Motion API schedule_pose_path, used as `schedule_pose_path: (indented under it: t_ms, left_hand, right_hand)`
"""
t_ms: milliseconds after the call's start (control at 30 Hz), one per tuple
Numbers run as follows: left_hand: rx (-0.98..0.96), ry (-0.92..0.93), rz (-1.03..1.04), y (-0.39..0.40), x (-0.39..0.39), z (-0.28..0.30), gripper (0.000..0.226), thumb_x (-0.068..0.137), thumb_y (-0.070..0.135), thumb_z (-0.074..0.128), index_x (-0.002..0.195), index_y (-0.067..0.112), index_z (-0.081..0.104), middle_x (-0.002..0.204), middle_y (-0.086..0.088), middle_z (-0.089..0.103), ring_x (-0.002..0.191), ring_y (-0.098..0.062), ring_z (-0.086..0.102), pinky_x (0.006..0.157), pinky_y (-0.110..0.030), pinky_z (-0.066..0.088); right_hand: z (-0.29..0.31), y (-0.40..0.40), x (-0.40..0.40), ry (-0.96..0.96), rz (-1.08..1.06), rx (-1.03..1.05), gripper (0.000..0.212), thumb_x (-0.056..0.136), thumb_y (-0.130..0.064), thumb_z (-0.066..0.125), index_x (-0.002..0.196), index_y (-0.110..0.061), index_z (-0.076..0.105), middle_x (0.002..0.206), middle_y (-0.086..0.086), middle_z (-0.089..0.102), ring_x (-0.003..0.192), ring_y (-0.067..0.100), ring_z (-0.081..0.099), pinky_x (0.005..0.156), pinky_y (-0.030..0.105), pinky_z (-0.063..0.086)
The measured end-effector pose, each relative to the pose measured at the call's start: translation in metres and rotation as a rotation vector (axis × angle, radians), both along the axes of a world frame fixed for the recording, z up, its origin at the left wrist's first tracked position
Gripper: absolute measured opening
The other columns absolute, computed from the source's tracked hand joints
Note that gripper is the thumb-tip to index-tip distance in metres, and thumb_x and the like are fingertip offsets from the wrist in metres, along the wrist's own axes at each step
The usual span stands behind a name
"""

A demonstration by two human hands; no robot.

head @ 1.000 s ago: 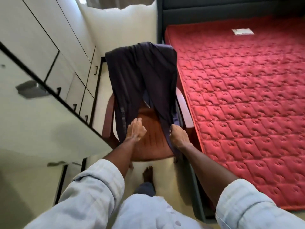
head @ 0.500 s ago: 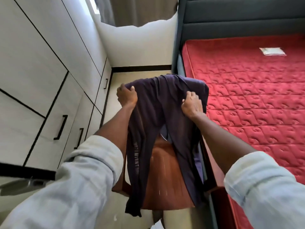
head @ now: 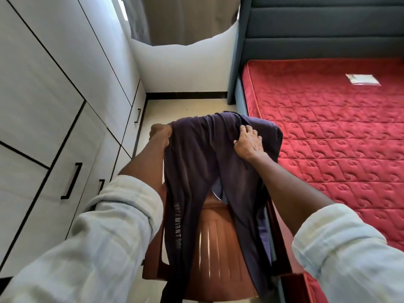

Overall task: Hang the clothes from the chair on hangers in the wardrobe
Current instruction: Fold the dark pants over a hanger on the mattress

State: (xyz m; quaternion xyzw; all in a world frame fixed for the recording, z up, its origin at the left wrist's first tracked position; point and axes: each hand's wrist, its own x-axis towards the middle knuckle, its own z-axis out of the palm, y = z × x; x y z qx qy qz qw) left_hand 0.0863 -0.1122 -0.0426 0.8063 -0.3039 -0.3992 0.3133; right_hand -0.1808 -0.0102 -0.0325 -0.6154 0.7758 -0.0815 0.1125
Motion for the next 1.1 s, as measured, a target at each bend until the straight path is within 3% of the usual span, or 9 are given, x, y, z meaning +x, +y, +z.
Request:
schedule_pose_path:
  t_ms: [167,267,333,400,467,600,833,967,1100]
  left_hand:
    - [-0.228,-0.091,0.169,0.015,-0.013,0.026,0.032,0.089,0.013,0.05,0.116,0.001,0.062,0.119,-0.017,0.064,0.11,-0.033,0.062,0.094,-0.04,0.05]
    - [-0.445,0.235,0.133,0.038,-0.041,0.036,0.007,0.089,0.009,0.053,0.092,0.01,0.058,0.094,-0.006,0.061,0.087,-0.021,0.059,0.076,-0.031,0.045]
    - [-0.48,0.372,0.029,0.058,-0.057,0.033,0.002,0.088,0.011,0.057,0.087,0.009,0.058,0.086,-0.003,0.059,0.079,-0.018,0.055,0.071,-0.03,0.042]
    - [-0.394,0.405,-0.106,0.078,-0.066,0.018,0.016,0.091,0.022,0.061,0.093,0.006,0.065,0.087,-0.004,0.065,0.083,-0.019,0.061,0.073,-0.028,0.047]
    - [-0.246,0.486,-0.213,0.102,-0.068,0.002,0.028,0.091,0.032,0.067,0.1,0.005,0.068,0.091,-0.006,0.071,0.083,-0.016,0.067,0.077,-0.027,0.051]
    - [-0.045,0.619,-0.454,0.135,-0.055,-0.031,0.052,0.077,0.024,0.081,0.12,0.0,0.061,0.115,-0.023,0.068,0.096,-0.03,0.071,0.087,-0.038,0.057]
    - [-0.134,0.853,-0.304,0.118,-0.041,0.007,0.038,0.084,0.025,0.076,0.117,0.007,0.069,0.113,-0.012,0.072,0.101,-0.026,0.069,0.093,-0.04,0.055]
    - [-0.173,0.671,-0.394,0.119,-0.056,0.035,0.026,0.081,0.008,0.076,0.106,0.003,0.072,0.099,-0.014,0.075,0.095,-0.033,0.071,0.087,-0.041,0.057]
    - [-0.396,0.707,-0.319,0.133,-0.071,0.061,0.016,0.089,0.003,0.064,0.097,0.016,0.071,0.098,-0.007,0.073,0.09,-0.024,0.068,0.09,-0.039,0.055]
  right_hand:
    - [-0.006,0.005,0.008,-0.012,-0.008,-0.03,0.043,0.094,-0.025,0.055,0.132,-0.008,0.045,0.136,0.016,0.045,0.127,0.037,0.042,0.103,0.049,0.034]
    - [-0.003,0.002,0.019,-0.141,-0.062,-0.083,0.036,0.096,-0.028,0.052,0.125,-0.006,0.052,0.131,0.017,0.052,0.122,0.036,0.047,0.1,0.046,0.038]
    - [0.004,-0.002,0.029,-0.478,-0.194,-0.087,0.036,0.096,-0.038,0.053,0.115,-0.007,0.058,0.117,0.016,0.061,0.106,0.032,0.058,0.085,0.038,0.045]
    - [0.015,0.0,0.04,-1.086,-0.354,0.075,0.041,0.095,-0.051,0.053,0.105,-0.011,0.058,0.102,0.012,0.065,0.084,0.023,0.062,0.068,0.031,0.045]
    - [0.016,0.006,0.047,-1.372,-0.36,0.229,0.042,0.091,-0.054,0.057,0.104,-0.015,0.061,0.096,0.008,0.068,0.083,0.021,0.065,0.069,0.032,0.048]
    - [-0.003,0.017,0.061,-1.31,-0.306,0.256,0.03,0.083,-0.027,0.076,0.106,-0.011,0.066,0.097,0.008,0.072,0.086,0.021,0.068,0.076,0.035,0.054]
    - [-0.013,0.05,0.068,-1.327,-0.235,0.294,0.029,0.077,-0.006,0.077,0.105,-0.008,0.071,0.099,0.006,0.075,0.095,0.023,0.07,0.087,0.038,0.053]
    - [-0.007,0.077,0.06,-1.243,-0.135,0.409,0.022,0.079,-0.013,0.078,0.099,-0.015,0.069,0.093,0.005,0.071,0.084,0.018,0.065,0.072,0.03,0.052]
    - [0.002,0.086,0.038,-0.86,-0.158,0.456,0.017,0.076,-0.017,0.076,0.087,-0.018,0.062,0.081,0.005,0.066,0.074,0.018,0.061,0.059,0.025,0.045]
